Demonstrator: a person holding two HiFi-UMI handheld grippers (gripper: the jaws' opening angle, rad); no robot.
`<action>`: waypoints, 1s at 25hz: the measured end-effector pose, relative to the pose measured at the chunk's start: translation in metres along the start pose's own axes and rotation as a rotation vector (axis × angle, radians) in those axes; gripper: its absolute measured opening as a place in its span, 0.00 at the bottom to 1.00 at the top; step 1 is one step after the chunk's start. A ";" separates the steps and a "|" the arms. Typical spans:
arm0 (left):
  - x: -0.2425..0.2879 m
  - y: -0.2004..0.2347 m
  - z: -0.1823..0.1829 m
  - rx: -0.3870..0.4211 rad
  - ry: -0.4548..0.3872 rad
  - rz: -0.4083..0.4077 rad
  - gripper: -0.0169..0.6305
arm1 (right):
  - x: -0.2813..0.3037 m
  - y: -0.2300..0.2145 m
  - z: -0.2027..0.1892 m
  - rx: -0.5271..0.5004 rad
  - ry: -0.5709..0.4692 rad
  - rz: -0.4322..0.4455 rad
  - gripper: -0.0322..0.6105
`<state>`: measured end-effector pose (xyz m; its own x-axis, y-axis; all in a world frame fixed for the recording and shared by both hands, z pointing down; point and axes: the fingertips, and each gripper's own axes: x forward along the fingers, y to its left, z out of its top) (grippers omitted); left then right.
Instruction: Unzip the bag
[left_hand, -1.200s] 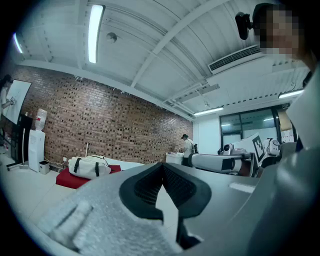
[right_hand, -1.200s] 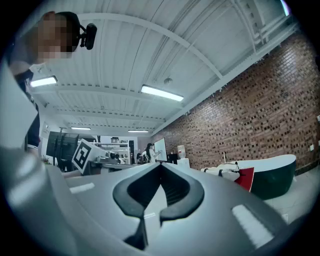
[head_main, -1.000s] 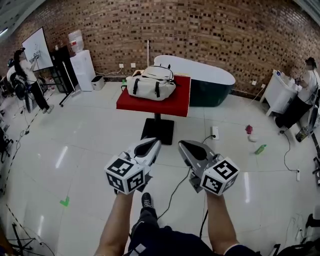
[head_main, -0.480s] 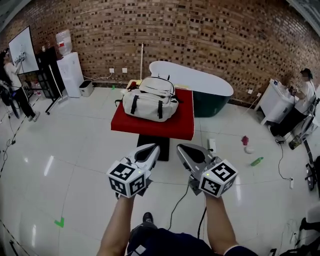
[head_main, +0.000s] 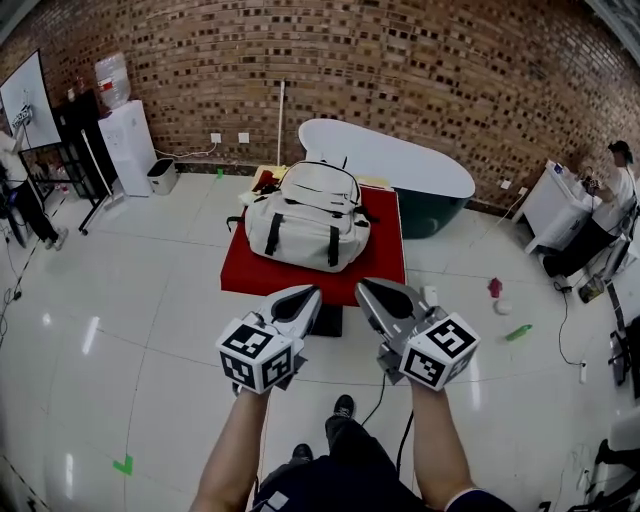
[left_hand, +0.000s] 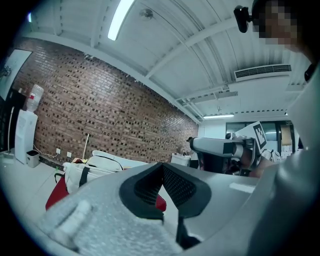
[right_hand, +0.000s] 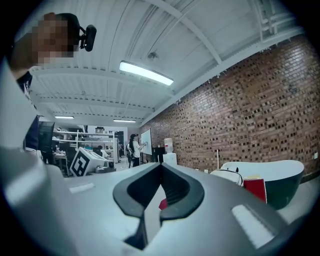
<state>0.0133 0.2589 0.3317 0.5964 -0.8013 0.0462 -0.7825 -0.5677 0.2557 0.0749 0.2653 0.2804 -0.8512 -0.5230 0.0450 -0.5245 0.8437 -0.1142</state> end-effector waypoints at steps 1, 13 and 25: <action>0.007 0.012 0.001 0.000 0.003 0.007 0.02 | 0.011 -0.009 0.000 0.010 -0.008 0.006 0.06; 0.126 0.137 0.015 0.021 0.083 0.147 0.02 | 0.129 -0.152 0.001 0.072 -0.025 0.137 0.06; 0.178 0.258 0.024 0.049 0.183 0.257 0.02 | 0.236 -0.234 -0.008 0.040 0.036 0.223 0.06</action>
<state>-0.0863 -0.0348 0.3830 0.3971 -0.8748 0.2778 -0.9167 -0.3632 0.1667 -0.0037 -0.0548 0.3262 -0.9466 -0.3184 0.0497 -0.3222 0.9322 -0.1648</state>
